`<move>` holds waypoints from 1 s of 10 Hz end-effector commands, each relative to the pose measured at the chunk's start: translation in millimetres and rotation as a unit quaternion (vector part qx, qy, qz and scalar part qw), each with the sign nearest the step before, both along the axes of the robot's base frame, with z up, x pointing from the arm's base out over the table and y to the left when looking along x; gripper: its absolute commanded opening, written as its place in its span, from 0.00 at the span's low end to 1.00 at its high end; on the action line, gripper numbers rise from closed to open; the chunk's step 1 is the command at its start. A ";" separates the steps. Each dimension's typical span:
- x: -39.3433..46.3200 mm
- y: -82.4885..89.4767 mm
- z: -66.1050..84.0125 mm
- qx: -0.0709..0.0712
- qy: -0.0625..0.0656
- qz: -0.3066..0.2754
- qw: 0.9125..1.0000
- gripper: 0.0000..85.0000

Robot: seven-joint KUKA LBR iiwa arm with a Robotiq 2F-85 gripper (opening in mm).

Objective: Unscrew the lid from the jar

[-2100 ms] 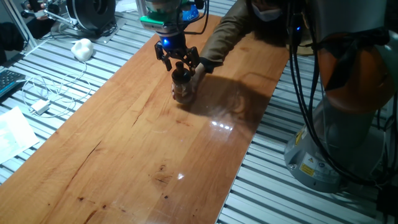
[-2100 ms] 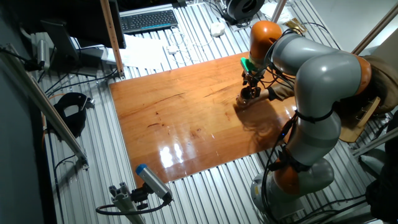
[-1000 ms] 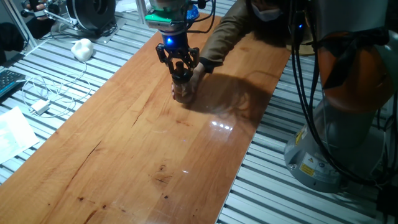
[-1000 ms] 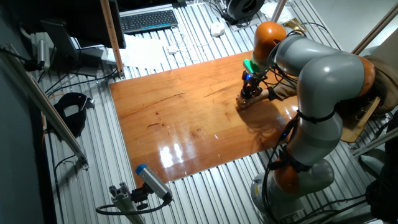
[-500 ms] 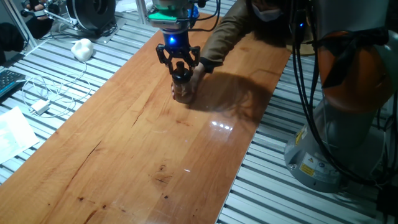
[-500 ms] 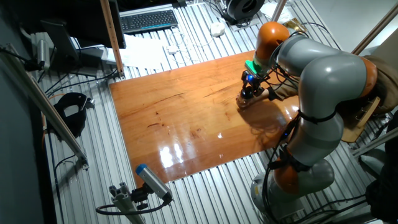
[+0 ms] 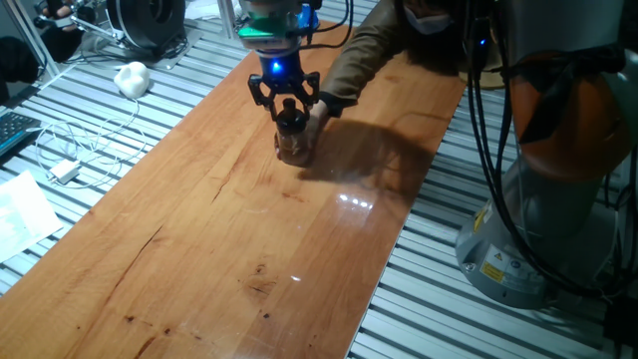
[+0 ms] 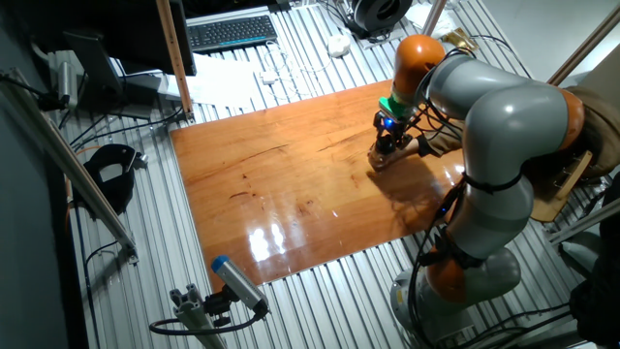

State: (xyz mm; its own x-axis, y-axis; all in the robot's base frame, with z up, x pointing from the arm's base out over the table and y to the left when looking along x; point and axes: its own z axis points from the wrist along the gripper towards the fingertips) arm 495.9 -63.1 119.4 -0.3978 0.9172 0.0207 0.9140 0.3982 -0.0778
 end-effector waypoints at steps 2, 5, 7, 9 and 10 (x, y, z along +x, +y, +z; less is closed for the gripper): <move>0.0 0.2 0.3 -0.001 0.001 0.024 1.000 0.00; -0.2 0.5 0.4 -0.005 0.007 0.062 0.998 0.00; -0.3 0.8 0.7 -0.002 0.007 0.099 0.995 0.00; -0.4 1.7 1.4 -0.002 0.009 0.143 0.990 0.00; -0.4 2.3 1.8 -0.002 0.008 0.168 0.986 0.00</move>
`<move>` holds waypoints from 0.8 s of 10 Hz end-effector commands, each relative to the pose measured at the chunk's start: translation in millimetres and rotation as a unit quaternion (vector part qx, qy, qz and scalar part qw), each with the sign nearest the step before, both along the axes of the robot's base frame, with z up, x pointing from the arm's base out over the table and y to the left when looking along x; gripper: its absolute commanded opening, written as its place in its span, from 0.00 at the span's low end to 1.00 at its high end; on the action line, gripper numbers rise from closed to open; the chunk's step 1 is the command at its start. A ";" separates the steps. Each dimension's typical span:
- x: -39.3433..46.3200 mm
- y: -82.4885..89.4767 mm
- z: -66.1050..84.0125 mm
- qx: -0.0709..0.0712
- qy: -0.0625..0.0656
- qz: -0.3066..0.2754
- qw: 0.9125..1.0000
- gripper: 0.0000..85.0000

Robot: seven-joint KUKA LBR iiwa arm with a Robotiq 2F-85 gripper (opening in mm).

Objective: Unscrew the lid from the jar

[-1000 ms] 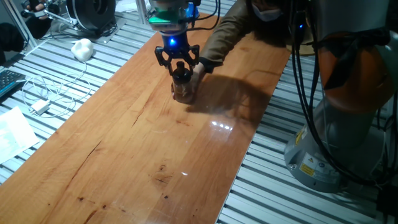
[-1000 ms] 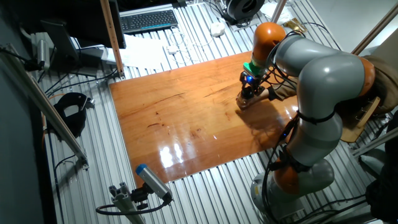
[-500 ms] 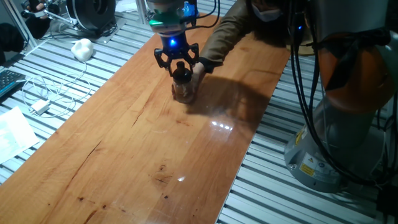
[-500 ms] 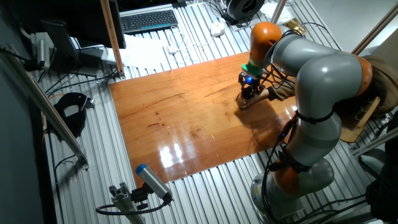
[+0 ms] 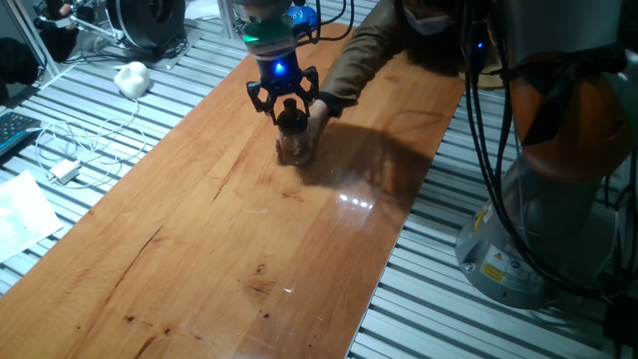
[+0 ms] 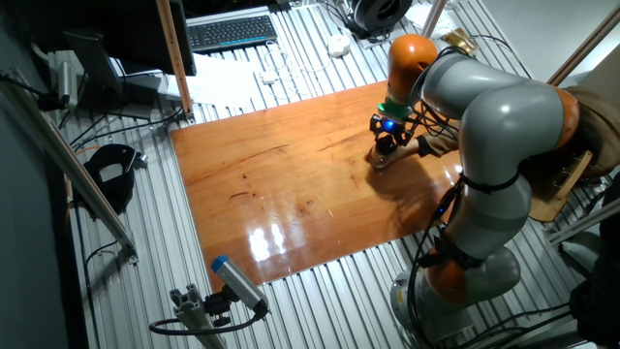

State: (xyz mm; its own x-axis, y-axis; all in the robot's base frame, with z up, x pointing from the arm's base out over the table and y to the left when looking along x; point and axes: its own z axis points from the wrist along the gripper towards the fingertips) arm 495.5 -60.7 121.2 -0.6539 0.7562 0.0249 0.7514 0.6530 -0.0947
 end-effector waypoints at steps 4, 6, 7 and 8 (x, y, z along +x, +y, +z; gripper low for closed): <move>0.1 0.6 0.3 -0.010 0.004 0.094 0.996 0.00; 0.1 2.7 1.5 -0.019 0.006 0.134 0.991 0.00; 0.0 3.7 2.2 -0.022 0.006 0.148 0.989 0.00; 0.0 4.5 2.8 -0.026 0.008 0.166 0.986 0.00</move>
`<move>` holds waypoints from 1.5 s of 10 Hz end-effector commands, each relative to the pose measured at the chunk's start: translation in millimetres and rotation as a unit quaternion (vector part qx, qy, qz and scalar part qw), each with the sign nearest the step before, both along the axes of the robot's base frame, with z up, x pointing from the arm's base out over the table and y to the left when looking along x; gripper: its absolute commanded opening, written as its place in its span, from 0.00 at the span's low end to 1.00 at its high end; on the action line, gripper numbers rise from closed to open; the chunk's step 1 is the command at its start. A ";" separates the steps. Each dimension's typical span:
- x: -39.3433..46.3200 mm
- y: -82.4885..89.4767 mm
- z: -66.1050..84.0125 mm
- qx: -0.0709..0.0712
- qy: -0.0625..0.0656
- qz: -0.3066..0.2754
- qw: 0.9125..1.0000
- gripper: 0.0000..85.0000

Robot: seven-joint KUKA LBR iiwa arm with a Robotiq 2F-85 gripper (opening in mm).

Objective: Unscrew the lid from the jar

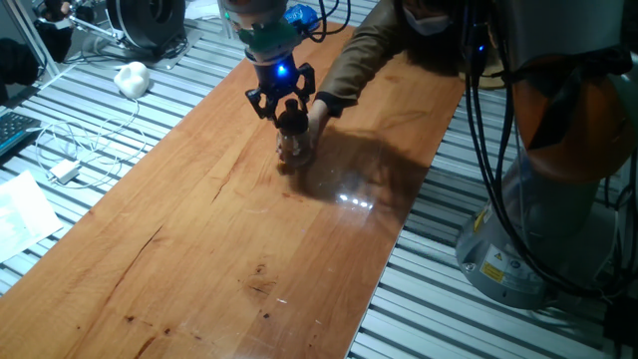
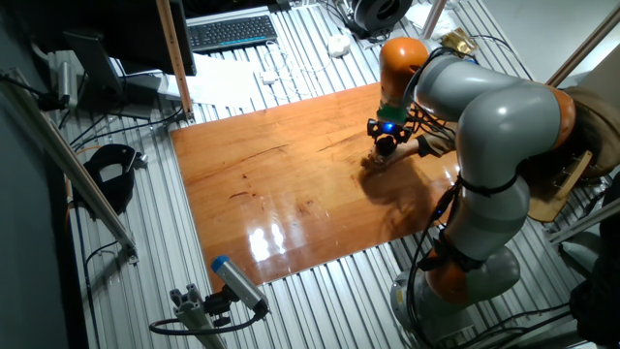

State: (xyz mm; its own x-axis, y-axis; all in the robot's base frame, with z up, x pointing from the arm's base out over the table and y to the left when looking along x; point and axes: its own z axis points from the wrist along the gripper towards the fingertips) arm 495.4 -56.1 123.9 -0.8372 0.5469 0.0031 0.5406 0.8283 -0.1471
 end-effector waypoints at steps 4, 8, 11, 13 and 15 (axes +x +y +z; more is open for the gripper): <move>-0.1 0.6 2.3 -0.008 0.005 0.083 0.997 0.00; 0.1 0.4 4.2 -0.012 0.008 0.129 0.992 0.00; 0.0 1.3 8.9 -0.012 0.010 0.185 0.983 0.00; -1.0 6.4 14.5 -0.008 0.011 0.197 0.980 0.00; -2.8 15.9 21.6 -0.009 0.016 0.189 0.982 0.00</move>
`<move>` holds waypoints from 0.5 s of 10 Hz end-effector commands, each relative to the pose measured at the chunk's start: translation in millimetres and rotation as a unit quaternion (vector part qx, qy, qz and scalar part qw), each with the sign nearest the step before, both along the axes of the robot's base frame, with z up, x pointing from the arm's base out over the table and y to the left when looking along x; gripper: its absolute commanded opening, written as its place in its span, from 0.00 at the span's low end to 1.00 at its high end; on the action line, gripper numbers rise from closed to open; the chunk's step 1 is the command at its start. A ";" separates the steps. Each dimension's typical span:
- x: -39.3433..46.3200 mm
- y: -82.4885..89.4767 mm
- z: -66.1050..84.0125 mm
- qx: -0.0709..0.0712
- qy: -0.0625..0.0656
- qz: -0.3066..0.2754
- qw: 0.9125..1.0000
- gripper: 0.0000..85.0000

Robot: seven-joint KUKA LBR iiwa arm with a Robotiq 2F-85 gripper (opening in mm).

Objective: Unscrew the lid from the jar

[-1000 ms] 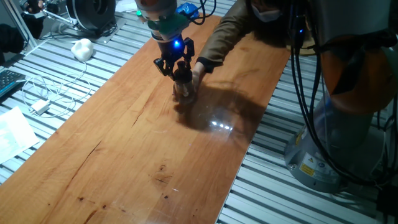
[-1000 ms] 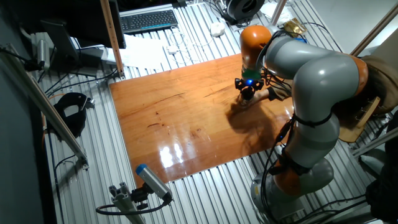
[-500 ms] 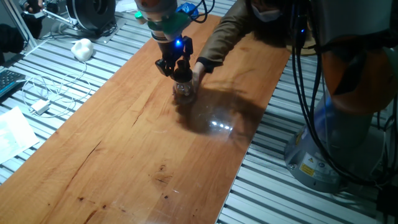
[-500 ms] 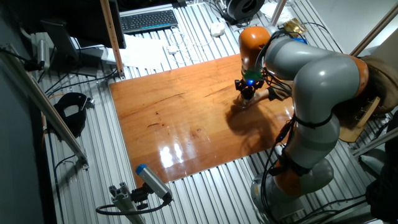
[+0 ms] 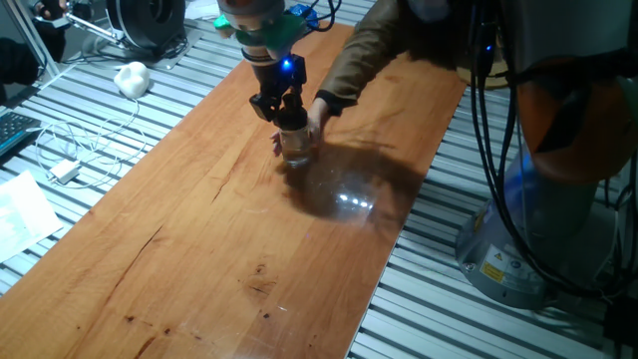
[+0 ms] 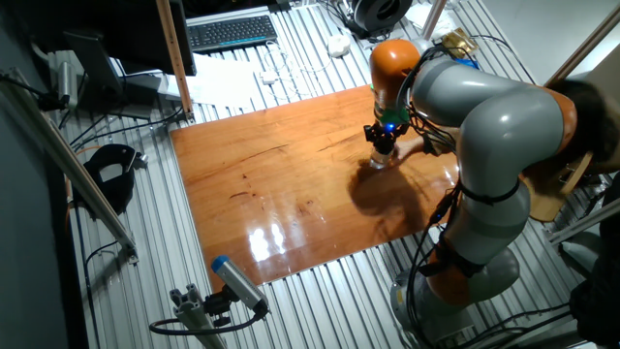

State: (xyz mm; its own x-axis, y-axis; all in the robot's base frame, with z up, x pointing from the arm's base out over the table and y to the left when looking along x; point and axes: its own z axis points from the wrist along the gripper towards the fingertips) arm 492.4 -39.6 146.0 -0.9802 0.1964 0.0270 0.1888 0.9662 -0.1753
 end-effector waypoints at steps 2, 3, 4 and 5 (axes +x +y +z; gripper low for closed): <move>-0.3 0.6 0.5 -0.004 -0.004 -0.008 1.000 0.00; -0.3 1.9 1.1 -0.016 -0.011 -0.014 1.000 0.20; -0.5 3.6 1.7 -0.022 -0.015 -0.021 0.999 0.20; -0.6 4.8 2.0 -0.026 -0.017 -0.025 0.999 0.40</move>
